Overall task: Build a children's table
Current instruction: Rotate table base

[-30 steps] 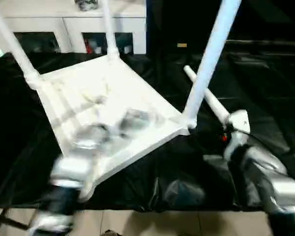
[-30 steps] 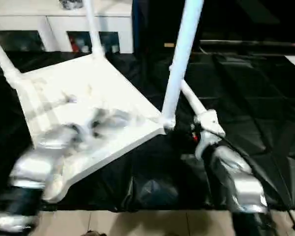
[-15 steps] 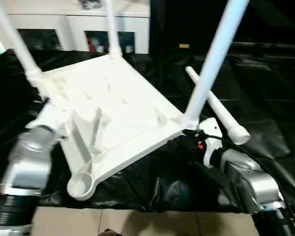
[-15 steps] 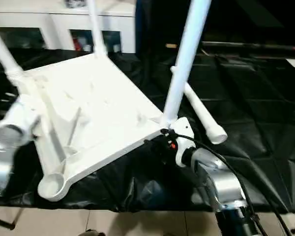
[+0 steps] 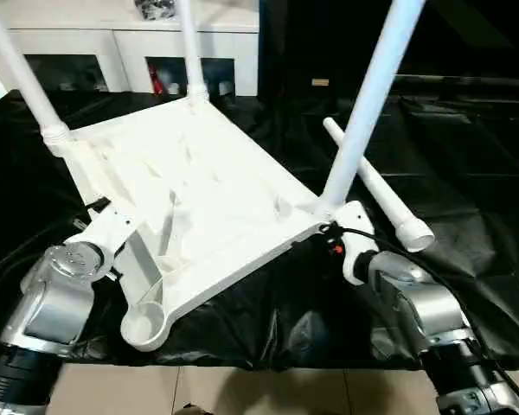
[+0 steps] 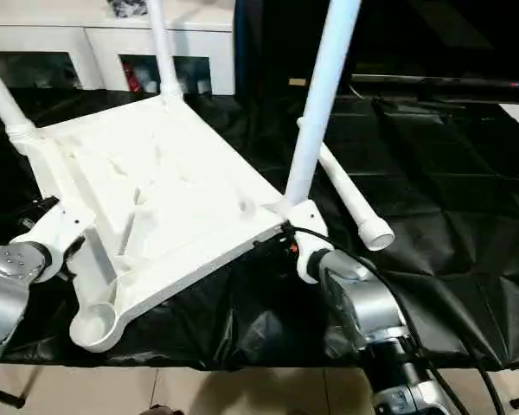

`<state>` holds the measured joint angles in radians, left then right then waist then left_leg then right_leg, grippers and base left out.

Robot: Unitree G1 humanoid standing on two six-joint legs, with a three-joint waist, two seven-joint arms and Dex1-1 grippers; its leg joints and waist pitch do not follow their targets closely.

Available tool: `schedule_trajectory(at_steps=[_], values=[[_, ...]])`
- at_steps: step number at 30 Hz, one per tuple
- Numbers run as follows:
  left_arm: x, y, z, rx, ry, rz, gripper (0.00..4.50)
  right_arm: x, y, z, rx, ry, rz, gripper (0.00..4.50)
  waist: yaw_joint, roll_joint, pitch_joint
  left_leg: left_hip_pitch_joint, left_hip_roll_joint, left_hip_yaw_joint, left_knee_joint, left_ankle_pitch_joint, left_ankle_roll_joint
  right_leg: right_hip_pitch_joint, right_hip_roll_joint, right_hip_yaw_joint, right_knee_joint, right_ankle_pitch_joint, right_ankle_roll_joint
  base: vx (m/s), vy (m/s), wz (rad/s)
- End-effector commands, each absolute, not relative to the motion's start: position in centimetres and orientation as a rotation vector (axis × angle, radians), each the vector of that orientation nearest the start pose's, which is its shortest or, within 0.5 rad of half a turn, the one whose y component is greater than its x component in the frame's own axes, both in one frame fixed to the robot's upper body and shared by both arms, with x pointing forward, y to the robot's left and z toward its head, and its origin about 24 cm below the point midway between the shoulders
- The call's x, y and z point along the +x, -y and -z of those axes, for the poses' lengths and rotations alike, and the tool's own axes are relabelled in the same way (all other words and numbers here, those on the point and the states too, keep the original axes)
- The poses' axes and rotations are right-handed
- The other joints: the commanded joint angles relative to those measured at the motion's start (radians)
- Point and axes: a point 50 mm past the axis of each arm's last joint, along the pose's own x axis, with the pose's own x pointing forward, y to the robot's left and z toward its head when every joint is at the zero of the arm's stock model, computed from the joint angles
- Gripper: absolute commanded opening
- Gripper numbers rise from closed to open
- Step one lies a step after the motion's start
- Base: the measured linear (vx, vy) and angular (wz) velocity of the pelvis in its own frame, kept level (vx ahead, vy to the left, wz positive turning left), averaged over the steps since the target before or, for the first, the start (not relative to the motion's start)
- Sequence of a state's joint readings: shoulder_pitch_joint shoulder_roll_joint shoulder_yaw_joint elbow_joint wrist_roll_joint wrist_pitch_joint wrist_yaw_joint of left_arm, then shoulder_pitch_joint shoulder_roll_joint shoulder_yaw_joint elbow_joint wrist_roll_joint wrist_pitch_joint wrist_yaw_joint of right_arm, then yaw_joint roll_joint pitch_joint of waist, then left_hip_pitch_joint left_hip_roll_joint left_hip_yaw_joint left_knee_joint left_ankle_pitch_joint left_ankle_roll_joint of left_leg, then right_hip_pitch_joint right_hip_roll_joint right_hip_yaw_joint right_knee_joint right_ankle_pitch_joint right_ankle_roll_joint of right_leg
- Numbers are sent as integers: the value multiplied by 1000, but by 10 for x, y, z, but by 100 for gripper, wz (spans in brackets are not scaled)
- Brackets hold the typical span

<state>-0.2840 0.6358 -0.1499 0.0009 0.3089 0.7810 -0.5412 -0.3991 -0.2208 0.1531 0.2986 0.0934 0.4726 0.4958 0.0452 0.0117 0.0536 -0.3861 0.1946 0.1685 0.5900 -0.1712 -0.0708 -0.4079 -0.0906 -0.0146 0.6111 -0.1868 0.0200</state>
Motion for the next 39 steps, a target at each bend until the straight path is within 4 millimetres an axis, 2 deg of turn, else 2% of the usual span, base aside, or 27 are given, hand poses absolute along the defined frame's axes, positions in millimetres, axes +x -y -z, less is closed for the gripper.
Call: schedule_trajectory(at_steps=[1,2,3,4,5,7,8,9,12,13,16,17,19,20,22,23,25,29,30,31,34,35,39], values=[[278,-245,-67,752,-753,328,69,315,127,-36,-130,-451,-600,389,5,15,-63,18,11,-5,-82,-307,-34,29,-21,12,-70,-207,-192,0,0,0],[277,-244,-66,749,-760,344,64,316,127,-35,-132,-452,-600,371,3,14,-64,19,11,-4,-80,-306,-36,29,-22,13,-70,-201,-197,0,0,0],[273,-237,-66,733,-778,434,51,318,123,-33,-132,-458,-607,360,3,19,-63,20,12,-4,-80,-301,-36,30,-20,13,-68,-180,-204,0,0,0],[273,-236,-66,732,-779,442,31,319,122,-32,-132,-459,-608,353,2,18,-65,17,11,-4,-80,-289,-36,32,-22,13,-65,-163,-213,0,0,0],[272,-233,-65,735,-780,473,31,321,121,-31,-134,-461,-604,353,3,18,-65,19,11,-2,-79,-285,-34,33,-20,13,-65,-153,-215,0,0,0],[271,-226,-64,739,-787,541,13,325,117,-29,-136,-467,-599,329,-1,23,-66,18,9,-2,-77,-275,-37,34,-20,11,-62,-128,-231,0,0,0],[269,-220,-63,739,-791,610,5,329,113,-29,-132,-468,-595,318,0,21,-65,19,10,-1,-77,-277,-37,34,-20,12,-62,-125,-233,0,0,0],[264,-209,-61,737,-797,720,5,335,106,-29,-120,-465,-596,318,-2,25,-64,18,10,-2,-78,-288,-38,35,-21,11,-62,-137,-237,0,0,0],[261,-202,-61,722,-798,793,0,338,101,-30,-113,-459,-600,308,-7,24,-62,22,12,-2,-79,-330,-46,33,-25,13,-65,-192,-238,0,0,0],[259,-197,-62,710,-789,839,0,339,98,-31,-113,-452,-610,284,-7,25,-62,22,11,-2,-79,-326,-46,33,-22,13,-65,-186,-233,0,0,0],[256,-190,-62,689,-786,893,0,341,94,-33,-110,-441,-625,254,-8,23,-63,21,12,-2,-79,-320,-47,34,-23,13,-62,-185,-233,0,0,0],[253,-177,-63,663,-769,974,0,343,86,-36,-104,-418,-658,241,-9,20,-62,22,12,0,-79,-322,-47,33,-21,12,-64,-187,-233,0,0,0],[253,-171,-63,652,-760,1006,0,345,82,-38,-101,-406,-674,231,-9,23,-65,21,12,-1,-78,-307,-47,35,-22,13,-60,-170,-236,0,0,0],[253,-167,-64,649,-751,1021,0,345,80,-39,-101,-400,-684,225,-11,19,-65,20,12,0,-78,-300,-45,36,-22,13,-60,-162,-239,0,0,0],[255,-157,-64,647,-731,1056,0,347,76,-39,-107,-392,-702,195,-12,21,-67,19,12,0,-76,-276,-38,38,-21,12,-56,-128,-247,0,0,0],[256,-153,-65,646,-724,1070,0,347,75,-39,-109,-390,-709,195,-10,20,-67,20,11,2,-73,-267,-34,40,-21,12,-56,-119,-251,0,0,0],[257,-143,-66,634,-700,1104,0,347,73,-39,-112,-385,-719,175,-13,19,-69,15,10,2,-72,-236,-27,45,-22,12,-53,-87,-257,0,0,0],[261,-130,-66,632,-673,1132,0,348,72,-39,-118,-381,-726,141,-11,18,-73,17,10,6,-67,-192,-12,48,-21,11,-49,-32,-269,0,0,0],[261,-128,-66,631,-670,1135,0,348,72,-39,-119,-380,-727,118,-13,22,-72,17,9,6,-66,-191,-10,48,-19,10,-50,-26,-273,0,0,0],[262,-126,-66,630,-665,1139,0,347,72,-39,-120,-380,-728,118,-13,23,-71,18,10,7,-67,-198,-9,48,-19,10,-51,-31,-273,0,0,0],[265,-117,-67,627,-649,1160,0,348,71,-38,-123,-376,-736,96,-11,23,-71,20,11,6,-68,-230,-16,47,-20,10,-53,-63,-275,0,0,0],[267,-114,-66,633,-643,1161,0,347,71,-38,-123,-375,-741,80,-11,28,-69,19,12,4,-69,-240,-19,47,-20,10,-53,-72,-273,0,0,0],[274,-110,-66,634,-621,1137,0,347,70,-38,-120,-372,-748,46,-13,26,-70,21,11,5,-69,-259,-22,46,-20,11,-57,-95,-267,0,0,0]])
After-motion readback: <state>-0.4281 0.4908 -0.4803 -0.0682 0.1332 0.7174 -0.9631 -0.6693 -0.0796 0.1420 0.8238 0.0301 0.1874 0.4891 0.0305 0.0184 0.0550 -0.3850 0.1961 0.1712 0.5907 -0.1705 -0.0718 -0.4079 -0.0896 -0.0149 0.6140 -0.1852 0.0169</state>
